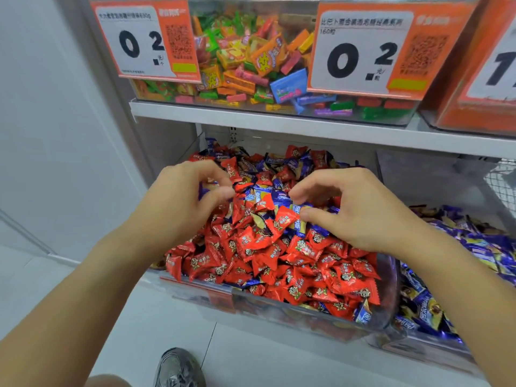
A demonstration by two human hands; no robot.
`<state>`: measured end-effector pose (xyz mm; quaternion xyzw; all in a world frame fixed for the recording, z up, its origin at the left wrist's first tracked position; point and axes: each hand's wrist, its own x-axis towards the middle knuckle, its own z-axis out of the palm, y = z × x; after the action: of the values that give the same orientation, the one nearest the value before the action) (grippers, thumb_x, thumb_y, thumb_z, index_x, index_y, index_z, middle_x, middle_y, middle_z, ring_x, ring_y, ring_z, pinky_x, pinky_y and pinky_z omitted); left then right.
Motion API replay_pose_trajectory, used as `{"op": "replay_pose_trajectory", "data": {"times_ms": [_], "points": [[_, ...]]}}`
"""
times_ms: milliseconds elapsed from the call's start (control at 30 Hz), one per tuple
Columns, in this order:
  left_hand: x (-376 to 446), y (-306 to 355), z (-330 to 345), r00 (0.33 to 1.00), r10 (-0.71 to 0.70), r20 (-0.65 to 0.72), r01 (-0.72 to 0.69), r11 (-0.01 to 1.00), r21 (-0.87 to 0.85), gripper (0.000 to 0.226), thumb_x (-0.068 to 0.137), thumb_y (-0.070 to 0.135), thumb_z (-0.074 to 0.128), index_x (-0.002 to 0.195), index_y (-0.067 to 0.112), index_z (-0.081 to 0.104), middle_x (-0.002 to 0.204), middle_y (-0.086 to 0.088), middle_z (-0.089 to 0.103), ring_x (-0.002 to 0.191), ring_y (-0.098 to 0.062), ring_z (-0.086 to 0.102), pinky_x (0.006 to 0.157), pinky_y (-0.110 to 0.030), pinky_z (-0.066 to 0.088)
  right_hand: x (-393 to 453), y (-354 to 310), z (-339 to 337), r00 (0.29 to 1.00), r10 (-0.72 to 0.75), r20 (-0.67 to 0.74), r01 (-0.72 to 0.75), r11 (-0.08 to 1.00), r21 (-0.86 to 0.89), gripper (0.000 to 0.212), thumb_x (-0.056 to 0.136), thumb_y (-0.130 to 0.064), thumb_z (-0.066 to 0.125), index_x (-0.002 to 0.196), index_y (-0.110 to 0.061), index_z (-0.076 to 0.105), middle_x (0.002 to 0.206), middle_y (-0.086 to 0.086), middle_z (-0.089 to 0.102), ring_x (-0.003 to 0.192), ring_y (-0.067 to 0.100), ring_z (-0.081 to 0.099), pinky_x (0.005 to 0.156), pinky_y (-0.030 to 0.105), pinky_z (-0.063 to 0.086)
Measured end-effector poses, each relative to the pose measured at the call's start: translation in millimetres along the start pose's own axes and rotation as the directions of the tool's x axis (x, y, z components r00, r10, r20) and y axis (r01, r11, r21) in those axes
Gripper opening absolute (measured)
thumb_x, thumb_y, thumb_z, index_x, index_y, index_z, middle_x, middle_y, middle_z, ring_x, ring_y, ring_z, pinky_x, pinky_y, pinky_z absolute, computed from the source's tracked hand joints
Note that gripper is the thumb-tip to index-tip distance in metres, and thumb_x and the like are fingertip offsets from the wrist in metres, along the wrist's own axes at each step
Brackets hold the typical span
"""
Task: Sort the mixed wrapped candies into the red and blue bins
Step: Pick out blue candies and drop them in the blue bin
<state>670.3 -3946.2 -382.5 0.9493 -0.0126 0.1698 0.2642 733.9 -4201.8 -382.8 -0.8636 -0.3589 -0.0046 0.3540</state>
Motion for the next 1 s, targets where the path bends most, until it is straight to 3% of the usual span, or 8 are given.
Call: {"op": "replay_pose_trajectory", "data": {"times_ms": [67, 133, 267, 367, 533, 667, 867, 1000], "points": [[-1.5, 5.6, 2.0, 0.999, 0.02, -0.044, -0.024, 0.995, -0.1, 0.01, 0.097, 0.025, 0.057, 0.091, 0.034, 0.057, 0.085, 0.012, 0.067, 0.074, 0.002, 0.059, 0.064, -0.01, 0.041, 1.9, 0.6, 0.5, 1.0, -0.008, -0.013, 0.008, 0.999, 0.045, 0.033, 0.083, -0.013, 0.08, 0.111, -0.027, 0.071, 0.103, -0.015, 0.068, 0.094, 0.001, 0.067, 0.082, 0.029, 0.058], [-4.2, 13.5, 7.6, 0.999, 0.053, 0.0, -0.053, 0.987, -0.155, 0.011, 0.1, 0.02, 0.048, 0.097, 0.029, 0.053, 0.071, 0.007, 0.058, 0.058, -0.005, 0.051, 0.054, -0.017, 0.038, 2.3, 0.8, -1.7, 1.0, -0.02, -0.018, 0.021, 1.0, 0.02, 0.035, 0.084, -0.009, 0.076, 0.113, -0.029, 0.07, 0.108, -0.014, 0.066, 0.096, 0.002, 0.065, 0.081, 0.025, 0.056], [-5.9, 21.5, 23.0, 0.98, 0.058, 0.189, -0.045, 0.996, -0.072, 0.019, 0.092, 0.044, 0.054, 0.105, 0.03, 0.057, 0.089, 0.011, 0.059, 0.077, -0.003, 0.057, 0.068, -0.02, 0.046, -1.7, -4.5, -19.5, 0.997, 0.038, -0.064, -0.042, 0.996, -0.076, 0.048, 0.074, 0.008, 0.058, 0.102, -0.027, 0.073, 0.088, -0.02, 0.062, 0.075, -0.009, 0.057, 0.063, 0.006, 0.04], [-2.0, 16.9, 28.1, 0.953, 0.07, 0.296, -0.092, 0.994, 0.061, 0.031, 0.085, 0.05, 0.066, 0.108, 0.03, 0.063, 0.1, 0.009, 0.058, 0.091, -0.004, 0.058, 0.085, -0.03, 0.05, -3.9, -7.1, -22.2, 0.992, 0.113, 0.052, -0.096, 0.958, -0.269, 0.039, 0.073, -0.008, 0.064, 0.099, -0.036, 0.067, 0.089, -0.017, 0.052, 0.079, 0.0, 0.054, 0.069, 0.018, 0.039], [0.9, 17.2, 25.4, 0.955, 0.081, 0.284, -0.096, 0.995, 0.04, 0.011, 0.086, 0.039, 0.07, 0.086, 0.028, 0.068, 0.092, 0.014, 0.058, 0.084, 0.0, 0.057, 0.082, -0.03, 0.051, -6.7, -2.5, -20.3, 0.959, 0.171, 0.226, -0.04, 0.871, -0.49, 0.047, 0.083, -0.039, 0.075, 0.125, -0.041, 0.056, 0.103, -0.017, 0.042, 0.087, -0.002, 0.043, 0.079, 0.017, 0.033], [1.6, 17.5, 26.6, 0.969, 0.1, 0.227, -0.112, 0.993, 0.041, 0.014, 0.09, 0.037, 0.065, 0.083, 0.025, 0.068, 0.088, 0.011, 0.056, 0.081, -0.003, 0.054, 0.073, -0.025, 0.042, -3.7, 2.1, -26.1, 0.964, 0.174, 0.2, -0.064, 0.884, -0.462, 0.041, 0.08, -0.042, 0.081, 0.118, -0.037, 0.067, 0.086, -0.027, 0.046, 0.077, -0.011, 0.046, 0.064, 0.008, 0.032], [4.3, 23.9, 20.1, 0.999, -0.012, 0.035, 0.017, 0.991, -0.135, 0.018, 0.082, 0.023, 0.059, 0.065, 0.018, 0.055, 0.082, 0.008, 0.068, 0.065, -0.002, 0.059, 0.058, -0.016, 0.042, -4.1, -2.8, -26.1, 0.999, 0.048, -0.012, -0.049, 0.966, -0.254, 0.027, 0.087, -0.026, 0.073, 0.109, -0.038, 0.063, 0.094, -0.02, 0.056, 0.09, -0.006, 0.054, 0.072, 0.008, 0.039], [6.7, 24.6, 24.3, 0.997, -0.072, 0.012, 0.073, 0.978, -0.193, 0.018, 0.079, 0.019, 0.061, 0.068, 0.011, 0.05, 0.078, -0.002, 0.068, 0.066, -0.007, 0.059, 0.053, -0.015, 0.04, -0.7, -9.6, -1.0, 0.978, 0.134, 0.163, -0.116, 0.987, -0.112, 0.039, 0.094, -0.01, 0.051, 0.126, -0.032, 0.054, 0.105, -0.016, 0.052, 0.079, -0.012, 0.051, 0.065, 0.01, 0.038]]}}
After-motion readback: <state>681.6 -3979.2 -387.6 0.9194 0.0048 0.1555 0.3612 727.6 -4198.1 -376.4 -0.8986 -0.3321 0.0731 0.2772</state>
